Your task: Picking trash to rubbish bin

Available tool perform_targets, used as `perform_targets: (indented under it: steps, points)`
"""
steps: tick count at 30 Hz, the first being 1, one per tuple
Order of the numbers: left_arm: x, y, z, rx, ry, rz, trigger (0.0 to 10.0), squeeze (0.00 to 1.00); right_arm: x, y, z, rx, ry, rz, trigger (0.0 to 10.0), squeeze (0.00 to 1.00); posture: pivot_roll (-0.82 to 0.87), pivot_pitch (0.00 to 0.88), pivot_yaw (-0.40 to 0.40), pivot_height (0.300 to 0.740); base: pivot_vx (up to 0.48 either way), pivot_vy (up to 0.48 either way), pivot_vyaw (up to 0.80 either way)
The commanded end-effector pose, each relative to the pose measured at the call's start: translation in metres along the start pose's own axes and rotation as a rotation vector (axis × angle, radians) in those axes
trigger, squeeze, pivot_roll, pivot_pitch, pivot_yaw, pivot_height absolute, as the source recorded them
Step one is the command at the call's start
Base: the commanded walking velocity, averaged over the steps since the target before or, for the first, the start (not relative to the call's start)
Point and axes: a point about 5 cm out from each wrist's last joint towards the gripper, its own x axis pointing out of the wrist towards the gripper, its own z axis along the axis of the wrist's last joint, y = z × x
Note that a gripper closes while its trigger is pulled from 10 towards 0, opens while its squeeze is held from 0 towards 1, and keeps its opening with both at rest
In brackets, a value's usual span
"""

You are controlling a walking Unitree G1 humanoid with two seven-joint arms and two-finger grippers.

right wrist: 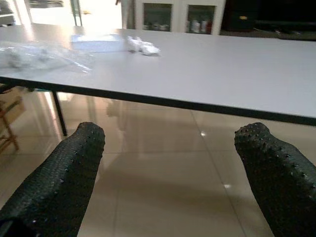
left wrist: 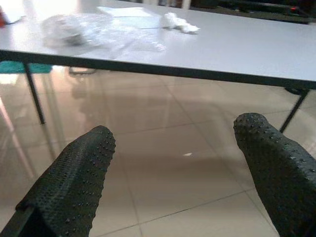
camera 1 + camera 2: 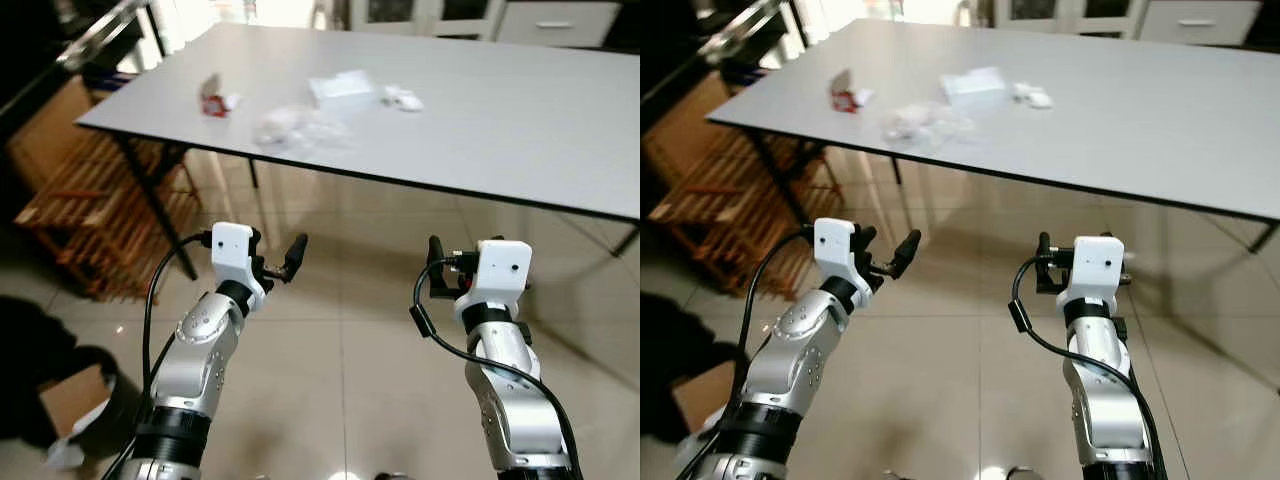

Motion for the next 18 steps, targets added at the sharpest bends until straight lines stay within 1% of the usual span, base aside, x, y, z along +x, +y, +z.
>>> perform_targets:
  steps: [1,4,5,7,9,10,13,18]
  points:
    - [-0.001,-0.001,0.004,0.005,-0.006,-0.005,10.0,0.00,-0.003,-0.002,0.000,0.014,0.011,-0.011,10.0,0.00,-0.02,0.083,0.069,0.740,0.000,0.000,-0.80]
    - [-0.002,-0.004,0.005,0.026,-0.014,-0.031,10.0,0.00,-0.005,-0.002,-0.001,0.015,0.011,-0.014,10.0,0.00,-0.02,0.088,0.070,0.740,0.000,0.000,0.00]
    - [-0.002,-0.005,0.007,0.038,-0.023,-0.037,10.0,0.00,-0.005,-0.002,-0.001,0.013,0.011,-0.015,10.0,0.00,-0.02,0.088,0.070,0.740,0.000,0.000,0.00]
    - [-0.001,-0.007,0.014,0.037,-0.049,-0.048,10.0,0.00,-0.005,-0.002,0.001,0.002,0.002,-0.014,10.0,0.00,-0.03,0.090,0.069,0.740,0.000,0.000,0.00]
    - [0.000,-0.009,0.022,0.042,-0.078,-0.055,10.0,0.00,-0.004,0.000,0.007,-0.019,-0.027,0.003,10.0,0.00,-0.03,0.087,0.068,0.740,0.373,0.000,0.00]
    - [0.002,-0.011,0.032,0.048,-0.110,-0.062,10.0,0.00,-0.003,0.003,0.012,-0.028,-0.049,0.013,10.0,0.00,-0.03,0.081,0.068,0.740,0.480,0.000,0.00]
    - [0.004,-0.014,0.043,0.052,-0.142,-0.071,10.0,0.00,0.000,0.006,0.020,-0.024,-0.075,0.020,10.0,0.00,-0.02,0.078,0.067,0.740,0.480,0.000,0.00]
    - [0.004,-0.017,0.045,0.052,-0.145,-0.080,10.0,0.00,0.000,0.012,0.026,-0.024,-0.095,0.059,10.0,0.00,-0.02,0.076,0.067,0.740,0.480,0.000,0.00]
